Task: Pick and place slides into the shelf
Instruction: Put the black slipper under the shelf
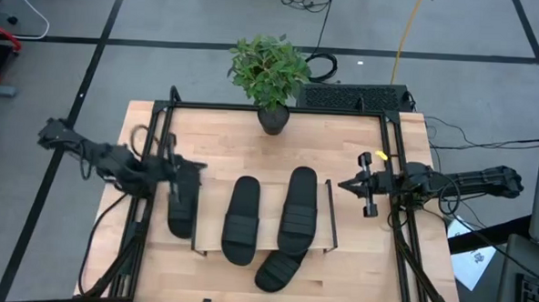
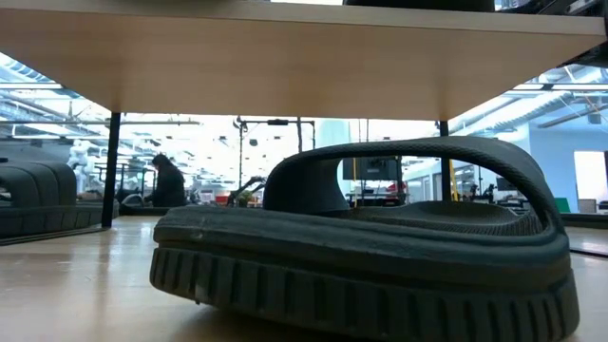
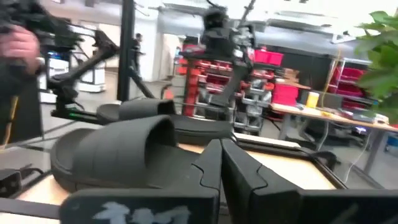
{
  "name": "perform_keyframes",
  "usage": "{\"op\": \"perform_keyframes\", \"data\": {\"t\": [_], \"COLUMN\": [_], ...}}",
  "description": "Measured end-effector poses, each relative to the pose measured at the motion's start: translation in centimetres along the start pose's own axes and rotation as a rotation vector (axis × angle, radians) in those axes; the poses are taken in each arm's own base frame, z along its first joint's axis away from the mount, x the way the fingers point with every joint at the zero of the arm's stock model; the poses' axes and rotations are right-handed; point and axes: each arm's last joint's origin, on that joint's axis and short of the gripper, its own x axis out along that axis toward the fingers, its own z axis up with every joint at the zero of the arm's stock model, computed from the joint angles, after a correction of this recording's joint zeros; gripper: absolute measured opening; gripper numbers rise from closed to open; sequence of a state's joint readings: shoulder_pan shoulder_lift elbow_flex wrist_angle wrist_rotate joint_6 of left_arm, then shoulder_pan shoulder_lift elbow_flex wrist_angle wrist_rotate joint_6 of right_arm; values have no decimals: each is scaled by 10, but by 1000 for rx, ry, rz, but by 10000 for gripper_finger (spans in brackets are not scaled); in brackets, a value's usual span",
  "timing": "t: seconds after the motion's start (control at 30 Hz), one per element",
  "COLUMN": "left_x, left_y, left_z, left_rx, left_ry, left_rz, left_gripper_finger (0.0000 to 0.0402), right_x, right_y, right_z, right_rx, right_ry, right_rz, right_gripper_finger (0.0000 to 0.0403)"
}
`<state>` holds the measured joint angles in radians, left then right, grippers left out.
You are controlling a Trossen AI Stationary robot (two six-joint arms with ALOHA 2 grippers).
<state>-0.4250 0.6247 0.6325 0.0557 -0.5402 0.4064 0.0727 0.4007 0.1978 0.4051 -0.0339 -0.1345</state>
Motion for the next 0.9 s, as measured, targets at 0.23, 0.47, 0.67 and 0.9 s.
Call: {"op": "perform_keyframes", "data": {"t": [0.23, 0.47, 0.67, 0.9], "left_x": [-46, -48, -49, -47], "left_y": [23, 3, 3, 2], "left_z": [-24, -66, -69, -74], "left_rx": [-250, -275, -150, -167], "left_ry": [-166, -267, -287, -216], "left_rz": [18, -42, 0, 18], "left_gripper_finger": [0, 0, 0, 2], "right_x": [0, 1, 4, 8], "right_y": [0, 1, 2, 5], "right_z": [-1, 5, -3, 19], "right_rx": [17, 69, 82, -29], "right_ry": [7, -61, 26, -41], "right_rz": [19, 43, -27, 158], "right_gripper_finger": [0, 0, 0, 0]}}
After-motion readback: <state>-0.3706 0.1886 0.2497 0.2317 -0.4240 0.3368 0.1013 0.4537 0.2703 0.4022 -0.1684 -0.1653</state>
